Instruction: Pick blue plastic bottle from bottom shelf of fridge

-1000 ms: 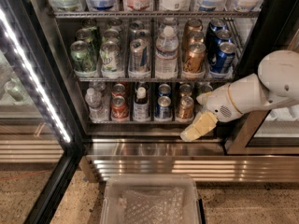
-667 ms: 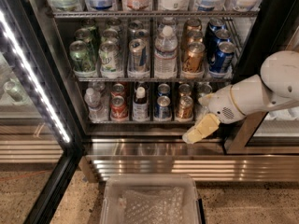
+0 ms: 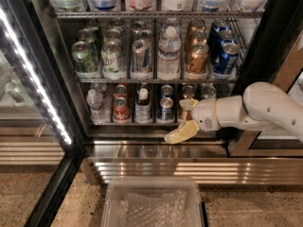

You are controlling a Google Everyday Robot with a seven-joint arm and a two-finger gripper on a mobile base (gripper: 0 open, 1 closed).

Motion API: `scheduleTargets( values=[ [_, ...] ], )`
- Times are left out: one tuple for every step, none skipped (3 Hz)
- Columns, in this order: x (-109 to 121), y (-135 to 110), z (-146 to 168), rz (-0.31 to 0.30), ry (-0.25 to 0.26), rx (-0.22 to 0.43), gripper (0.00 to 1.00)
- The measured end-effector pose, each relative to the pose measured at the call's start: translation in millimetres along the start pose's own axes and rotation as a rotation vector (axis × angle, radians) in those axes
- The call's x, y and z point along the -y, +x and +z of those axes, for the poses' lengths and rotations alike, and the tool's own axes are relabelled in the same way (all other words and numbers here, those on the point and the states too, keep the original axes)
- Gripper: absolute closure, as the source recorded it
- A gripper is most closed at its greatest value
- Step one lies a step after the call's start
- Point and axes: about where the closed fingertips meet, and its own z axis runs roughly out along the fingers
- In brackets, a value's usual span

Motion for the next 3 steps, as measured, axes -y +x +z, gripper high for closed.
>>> scheduleTargets(
  values=[
    [19.6,-9.9,47.3,-0.057,-0.046,0.099,0.00],
    [19.5,-9.9,47.4,-0.057,-0.046,0.099,0.00],
    [26.2,-7.1,55.5,-0.066,-0.004,0.083,0.00]
  ],
)
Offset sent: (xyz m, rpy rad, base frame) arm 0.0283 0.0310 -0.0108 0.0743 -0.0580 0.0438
